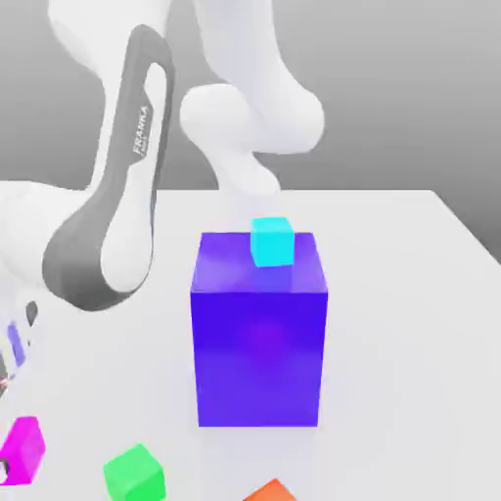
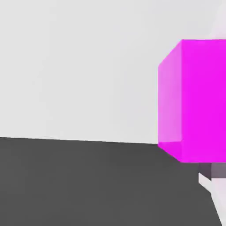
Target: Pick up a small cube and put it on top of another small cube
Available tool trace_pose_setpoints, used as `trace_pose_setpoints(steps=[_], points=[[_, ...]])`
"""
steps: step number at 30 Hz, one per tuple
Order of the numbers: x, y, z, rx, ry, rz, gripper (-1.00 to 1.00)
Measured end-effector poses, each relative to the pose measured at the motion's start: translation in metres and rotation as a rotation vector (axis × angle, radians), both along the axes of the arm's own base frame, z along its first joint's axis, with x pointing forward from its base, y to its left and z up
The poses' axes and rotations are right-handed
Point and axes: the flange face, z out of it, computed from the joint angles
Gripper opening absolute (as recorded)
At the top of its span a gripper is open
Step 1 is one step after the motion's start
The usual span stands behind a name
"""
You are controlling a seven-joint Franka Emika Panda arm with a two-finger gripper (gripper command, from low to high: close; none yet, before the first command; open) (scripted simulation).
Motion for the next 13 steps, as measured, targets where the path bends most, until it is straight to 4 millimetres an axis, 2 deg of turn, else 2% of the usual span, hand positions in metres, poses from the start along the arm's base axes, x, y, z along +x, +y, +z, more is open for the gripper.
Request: trace_pose_setpoints(steps=[4, 5, 9, 10, 13], points=[[-0.017, 0.055, 0.013, -0.017, 0.01, -0.055, -1.0], [-0.02, 0.065, 0.011, -0.023, 0.012, -0.065, -1.0], [-0.023, 0.073, -0.034, -0.028, 0.013, -0.075, -1.0], [-0.024, 0.074, -0.044, -0.029, 0.014, -0.074, 1.0], [-0.024, 0.074, -0.044, -0.029, 0.014, -0.074, 1.0]])
